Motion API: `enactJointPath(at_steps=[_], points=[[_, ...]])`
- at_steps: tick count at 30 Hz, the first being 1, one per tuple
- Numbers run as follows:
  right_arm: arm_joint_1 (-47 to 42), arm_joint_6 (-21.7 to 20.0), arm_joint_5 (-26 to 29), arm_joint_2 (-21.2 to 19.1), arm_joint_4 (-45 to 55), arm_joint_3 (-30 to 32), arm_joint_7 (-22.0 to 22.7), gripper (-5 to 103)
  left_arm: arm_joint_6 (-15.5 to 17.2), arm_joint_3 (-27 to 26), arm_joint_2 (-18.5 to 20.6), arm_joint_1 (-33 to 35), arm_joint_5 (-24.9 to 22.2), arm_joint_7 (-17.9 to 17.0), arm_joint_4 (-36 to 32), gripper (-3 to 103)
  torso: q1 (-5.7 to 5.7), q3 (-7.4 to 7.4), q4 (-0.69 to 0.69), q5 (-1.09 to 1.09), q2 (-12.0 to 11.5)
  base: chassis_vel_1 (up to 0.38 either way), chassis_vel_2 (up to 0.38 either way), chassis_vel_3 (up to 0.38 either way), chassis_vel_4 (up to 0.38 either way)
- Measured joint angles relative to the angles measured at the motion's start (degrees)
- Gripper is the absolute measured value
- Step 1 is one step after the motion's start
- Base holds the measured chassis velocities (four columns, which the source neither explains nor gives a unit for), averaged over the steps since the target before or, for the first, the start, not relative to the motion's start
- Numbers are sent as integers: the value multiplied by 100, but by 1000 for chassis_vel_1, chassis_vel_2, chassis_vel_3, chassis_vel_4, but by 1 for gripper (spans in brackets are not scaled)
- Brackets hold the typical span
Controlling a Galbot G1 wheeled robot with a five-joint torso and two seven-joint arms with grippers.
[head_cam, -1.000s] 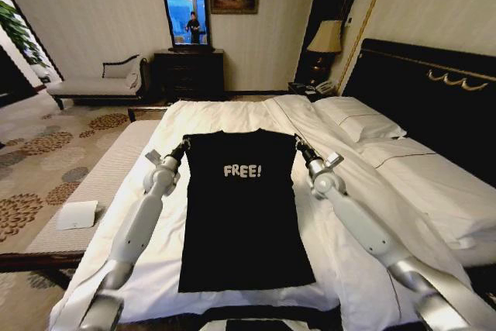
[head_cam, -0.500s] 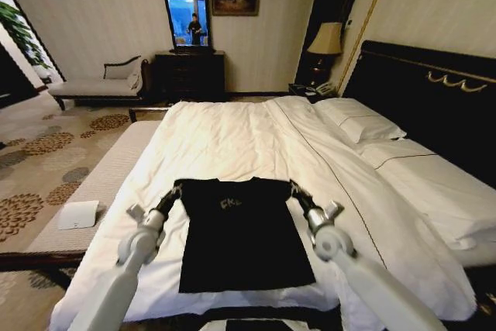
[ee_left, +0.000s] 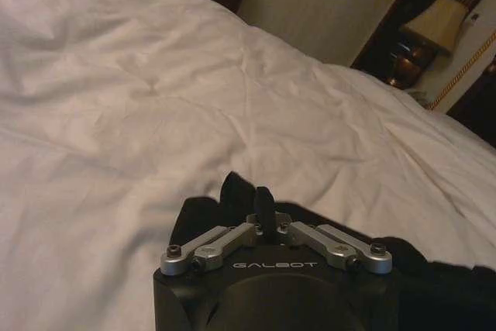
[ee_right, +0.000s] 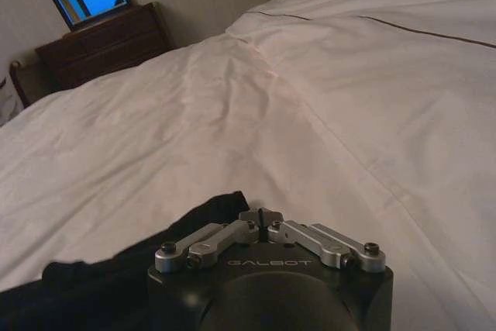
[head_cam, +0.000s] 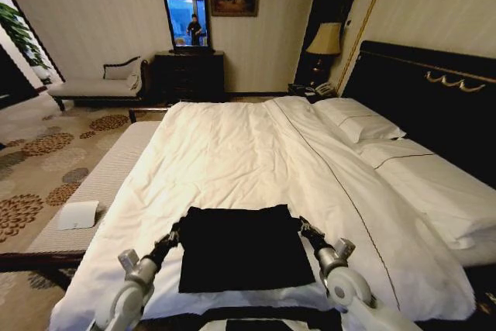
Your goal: Fold the clothes on the bed.
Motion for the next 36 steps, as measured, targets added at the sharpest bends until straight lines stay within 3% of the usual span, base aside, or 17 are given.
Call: enactJointPath(at_steps=[5, 10, 12, 23, 36], points=[[139, 58, -8, 50, -47, -22, 2, 0, -46, 97, -199, -314, -355, -69, -187, 0, 0, 0, 0, 1, 0, 0, 0, 0, 0], [341, 190, 4, 106, -141, -44, 78, 0, -343, 239, -694, -696, -1370, 90, -373, 0, 1, 1, 0, 1, -1, 0, 0, 0, 0], [346, 192, 4, 108, -151, -48, 81, 0, -356, 260, -742, -698, -1379, 122, -355, 0, 1, 1, 0, 1, -1, 0, 0, 0, 0], [439, 198, -31, 116, -229, -117, 93, 0, -432, 268, -771, -610, -1074, 256, -10, 0, 1, 1, 0, 0, -1, 0, 0, 0, 0], [392, 252, -220, 140, -334, -231, 74, 0, -157, 216, -668, -320, 216, -60, 118, 0, 1, 0, 0, 0, 0, 0, 0, 0, 0]])
